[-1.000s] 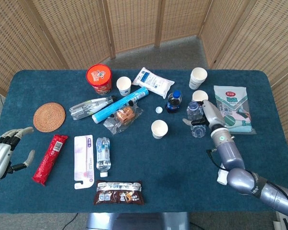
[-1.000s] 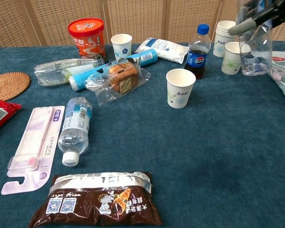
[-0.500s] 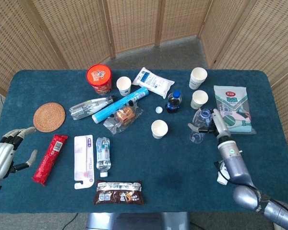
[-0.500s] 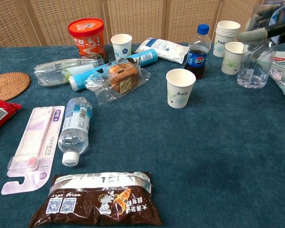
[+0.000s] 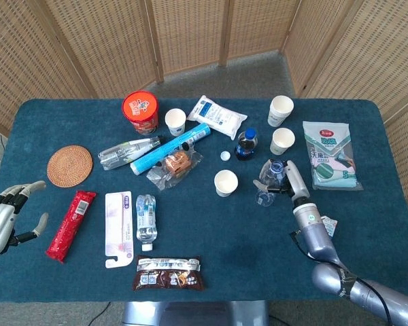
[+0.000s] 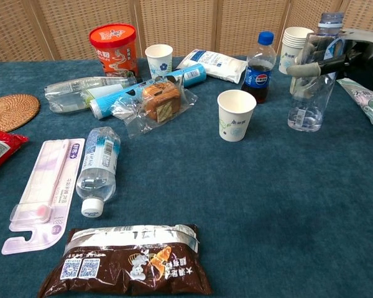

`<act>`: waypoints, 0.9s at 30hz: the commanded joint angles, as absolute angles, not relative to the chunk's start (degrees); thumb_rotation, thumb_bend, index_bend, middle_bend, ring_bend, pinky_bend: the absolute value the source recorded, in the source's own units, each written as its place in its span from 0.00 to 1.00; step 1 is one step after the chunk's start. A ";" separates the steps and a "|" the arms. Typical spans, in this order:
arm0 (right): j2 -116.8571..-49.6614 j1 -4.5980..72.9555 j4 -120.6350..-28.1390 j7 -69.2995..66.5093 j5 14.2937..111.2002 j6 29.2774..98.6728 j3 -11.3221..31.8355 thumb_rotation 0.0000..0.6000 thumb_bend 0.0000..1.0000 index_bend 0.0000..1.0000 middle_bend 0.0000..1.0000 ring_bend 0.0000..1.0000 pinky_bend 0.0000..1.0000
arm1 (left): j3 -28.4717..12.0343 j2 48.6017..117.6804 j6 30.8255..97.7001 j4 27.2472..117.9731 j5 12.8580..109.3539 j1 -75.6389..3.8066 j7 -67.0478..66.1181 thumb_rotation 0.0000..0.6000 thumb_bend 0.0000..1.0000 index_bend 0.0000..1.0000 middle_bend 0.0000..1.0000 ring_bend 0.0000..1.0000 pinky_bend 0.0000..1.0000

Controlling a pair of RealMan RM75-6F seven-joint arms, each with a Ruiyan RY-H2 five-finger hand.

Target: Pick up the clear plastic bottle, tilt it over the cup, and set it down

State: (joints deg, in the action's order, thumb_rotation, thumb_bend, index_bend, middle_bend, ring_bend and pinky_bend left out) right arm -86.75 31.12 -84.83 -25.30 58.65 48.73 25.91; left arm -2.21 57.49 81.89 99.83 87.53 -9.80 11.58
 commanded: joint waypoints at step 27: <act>-96.82 36.32 -59.12 -50.24 71.33 45.87 21.85 1.00 0.26 0.59 0.57 0.42 0.33 | -2.68 56.71 81.62 101.49 87.05 -9.83 9.78 0.53 0.49 0.14 0.26 0.22 0.18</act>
